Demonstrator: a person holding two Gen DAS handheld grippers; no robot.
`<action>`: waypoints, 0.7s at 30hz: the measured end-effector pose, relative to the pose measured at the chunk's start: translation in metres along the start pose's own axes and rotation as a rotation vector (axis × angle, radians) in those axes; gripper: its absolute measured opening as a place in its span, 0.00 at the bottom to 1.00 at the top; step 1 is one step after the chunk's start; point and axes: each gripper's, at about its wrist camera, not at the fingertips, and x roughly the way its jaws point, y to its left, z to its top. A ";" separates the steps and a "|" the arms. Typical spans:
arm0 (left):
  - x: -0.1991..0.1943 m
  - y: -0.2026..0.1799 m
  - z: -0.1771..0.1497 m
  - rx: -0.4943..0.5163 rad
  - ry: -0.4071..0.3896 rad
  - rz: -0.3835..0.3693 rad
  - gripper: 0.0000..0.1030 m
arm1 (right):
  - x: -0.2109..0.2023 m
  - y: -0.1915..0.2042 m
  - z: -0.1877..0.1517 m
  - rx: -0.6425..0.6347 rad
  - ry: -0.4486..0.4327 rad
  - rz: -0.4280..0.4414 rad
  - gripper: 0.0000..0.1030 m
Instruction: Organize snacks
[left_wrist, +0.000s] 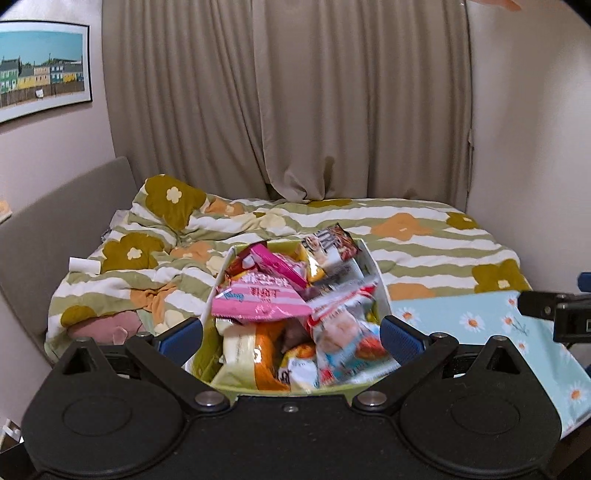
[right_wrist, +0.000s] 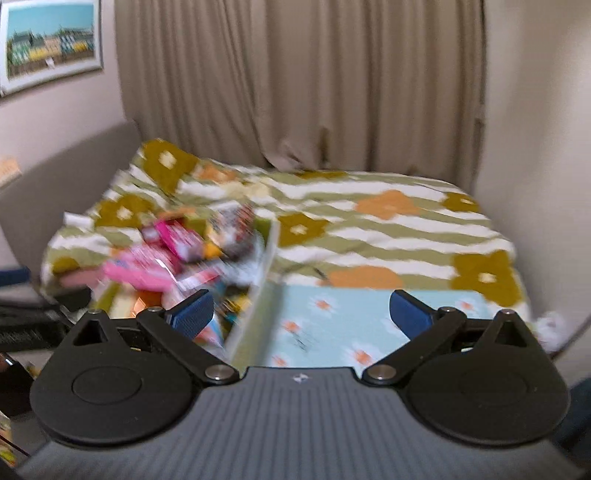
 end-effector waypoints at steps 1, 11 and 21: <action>-0.003 -0.002 -0.003 0.005 0.001 -0.002 1.00 | -0.005 -0.003 -0.007 -0.002 0.012 -0.020 1.00; -0.016 -0.021 -0.033 0.023 0.034 -0.042 1.00 | -0.032 -0.023 -0.054 0.054 0.089 -0.087 1.00; -0.019 -0.027 -0.035 0.029 0.032 -0.049 1.00 | -0.038 -0.031 -0.058 0.065 0.084 -0.111 1.00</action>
